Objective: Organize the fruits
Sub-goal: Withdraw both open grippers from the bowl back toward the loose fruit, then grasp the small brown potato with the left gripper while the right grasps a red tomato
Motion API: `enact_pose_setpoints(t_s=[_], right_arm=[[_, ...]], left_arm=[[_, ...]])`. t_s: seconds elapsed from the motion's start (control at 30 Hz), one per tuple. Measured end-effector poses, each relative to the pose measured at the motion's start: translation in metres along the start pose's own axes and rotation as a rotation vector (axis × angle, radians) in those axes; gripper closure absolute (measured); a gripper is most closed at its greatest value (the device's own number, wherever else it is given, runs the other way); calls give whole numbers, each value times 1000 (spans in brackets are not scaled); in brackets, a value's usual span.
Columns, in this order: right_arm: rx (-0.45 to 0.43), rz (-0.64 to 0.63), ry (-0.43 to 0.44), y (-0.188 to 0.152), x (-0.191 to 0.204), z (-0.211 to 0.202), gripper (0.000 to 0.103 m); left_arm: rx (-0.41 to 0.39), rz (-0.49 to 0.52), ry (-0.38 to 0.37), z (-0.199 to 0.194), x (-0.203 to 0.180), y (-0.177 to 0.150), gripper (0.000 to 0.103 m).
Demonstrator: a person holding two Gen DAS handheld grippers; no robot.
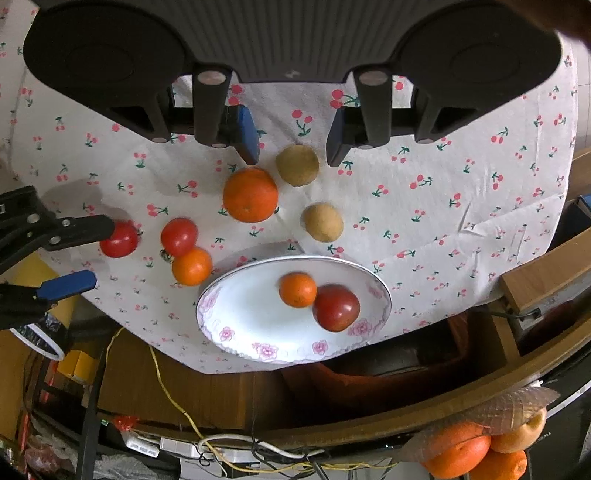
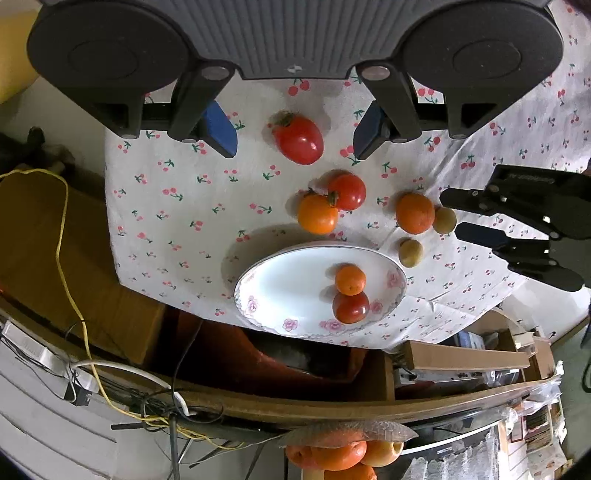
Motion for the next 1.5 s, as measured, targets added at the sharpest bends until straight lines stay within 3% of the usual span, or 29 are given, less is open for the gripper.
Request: enact_pose_setpoints(t_s=[0.2,0.4,0.5,0.57,0.63,0.77,0.93,1.3,1.5], right_arm=[[24,-4,20,-4,-3,14,34],[48,-26,32,-3,2,26,42],[49,-40,24,-3,4,27,49],[48,-29,29,-1,3,26,67],[50,-21,23,-1,2,26,71],[55,-11,24,-1,2,26,72],[61,-6,33,-2,3,23,73],[49,-51,74,-11,24,7,73],[64,-96,59,-16,33,12,72]], left_arm=[[-30,32,0,6,-2,0,54],[-48,47,-17,6,-1,-1,53],[-55,47,-29,7,3,-1,50],[-55,42,-34,9,4,0,49],[-58,44,-34,10,4,1,48],[-55,36,-38,10,3,1,49],[-37,26,-40,7,-1,1,71],[-11,17,-61,-21,-14,-12,71],[5,40,-67,-17,-25,-21,71]])
Point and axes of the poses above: each gripper's, at about its wrist camera, not at the fingertips, and z roughly the way its jaws point, x to its left, y to its top, the point moved 1 cm from there along z, roughly the way its jaws point, and after that the axes turned 2 degrees about x, right-handed, at the moved point
